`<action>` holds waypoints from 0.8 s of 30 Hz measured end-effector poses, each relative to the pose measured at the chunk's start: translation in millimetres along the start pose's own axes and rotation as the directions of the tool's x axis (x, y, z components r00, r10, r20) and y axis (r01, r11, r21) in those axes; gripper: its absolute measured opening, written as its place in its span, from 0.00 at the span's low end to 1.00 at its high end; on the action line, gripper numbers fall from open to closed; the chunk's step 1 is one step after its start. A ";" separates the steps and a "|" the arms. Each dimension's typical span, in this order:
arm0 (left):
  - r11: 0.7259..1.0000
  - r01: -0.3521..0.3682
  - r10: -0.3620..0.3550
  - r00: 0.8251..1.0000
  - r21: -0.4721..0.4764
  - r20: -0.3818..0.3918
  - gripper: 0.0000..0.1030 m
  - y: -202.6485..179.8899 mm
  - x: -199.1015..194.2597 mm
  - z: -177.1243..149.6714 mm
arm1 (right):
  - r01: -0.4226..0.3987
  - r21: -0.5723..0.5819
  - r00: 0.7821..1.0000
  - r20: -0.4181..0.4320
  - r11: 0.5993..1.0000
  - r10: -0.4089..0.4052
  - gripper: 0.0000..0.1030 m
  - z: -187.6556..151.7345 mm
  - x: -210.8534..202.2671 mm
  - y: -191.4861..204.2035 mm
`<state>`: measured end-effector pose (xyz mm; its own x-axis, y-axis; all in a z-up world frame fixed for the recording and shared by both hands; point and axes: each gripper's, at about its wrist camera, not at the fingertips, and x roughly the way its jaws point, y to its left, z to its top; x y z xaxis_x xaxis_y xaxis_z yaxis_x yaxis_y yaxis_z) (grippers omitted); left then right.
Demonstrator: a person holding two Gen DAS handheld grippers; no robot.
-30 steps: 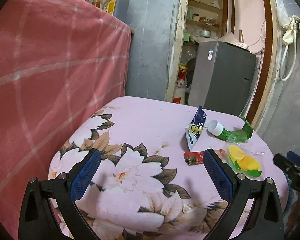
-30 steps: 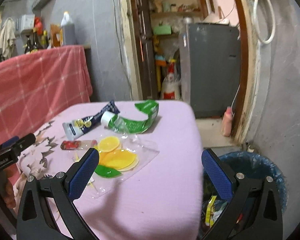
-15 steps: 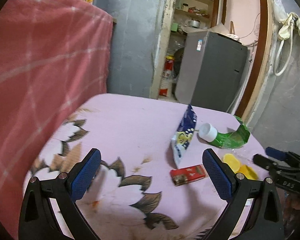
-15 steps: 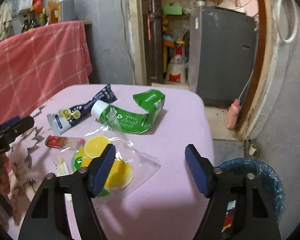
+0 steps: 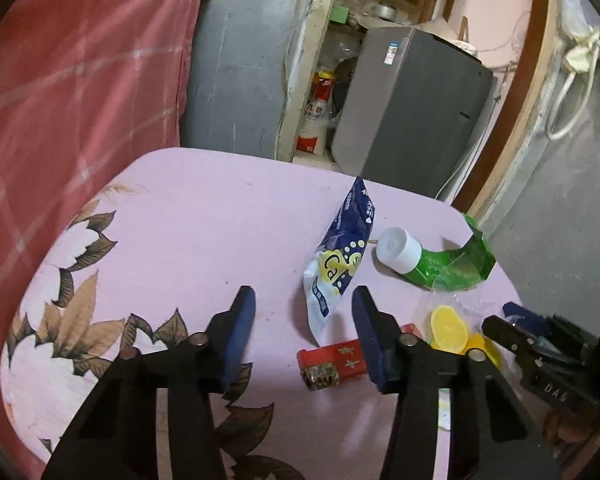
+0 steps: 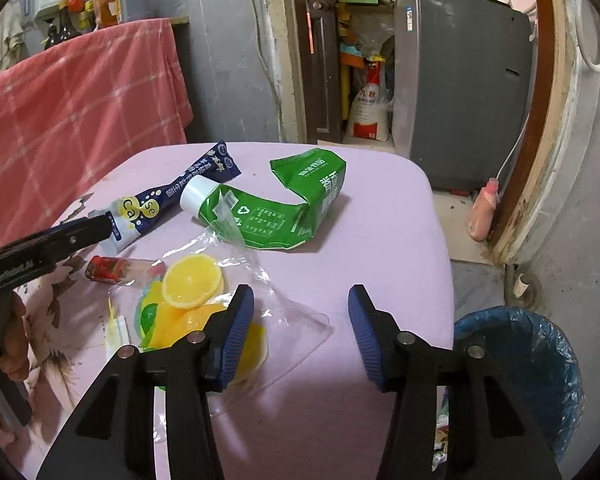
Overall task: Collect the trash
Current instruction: 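Grasp the blue snack wrapper with the left gripper while the right grasps the lemon candy bag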
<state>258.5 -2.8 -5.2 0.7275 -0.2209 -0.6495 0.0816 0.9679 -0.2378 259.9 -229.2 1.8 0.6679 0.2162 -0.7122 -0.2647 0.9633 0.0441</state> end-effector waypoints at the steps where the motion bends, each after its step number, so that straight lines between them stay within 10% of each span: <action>1: 1.000 0.002 -0.002 1.000 -0.005 0.002 0.36 0.4 -0.3 -0.3 | 0.002 0.003 1.000 0.004 1.000 -0.002 0.40 0.0 -0.1 -0.2; 9: 0.999 -0.008 0.008 1.000 -0.036 0.002 0.05 -0.1 3.3 2.1 | -0.059 0.042 0.998 0.027 0.997 0.057 0.19 -2.3 -2.5 -3.2; 24: 0.994 0.036 -0.016 0.983 -0.108 0.183 0.00 -2.2 -53.4 -30.9 | -0.049 0.003 0.986 0.162 0.999 0.048 0.07 -27.8 -32.3 25.3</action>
<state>198.5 3.1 7.7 0.8382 -0.2106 -0.5030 0.0339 0.9407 -0.3375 212.3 -216.2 6.4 0.7584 0.2847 -0.5864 -0.2949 0.9521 0.0810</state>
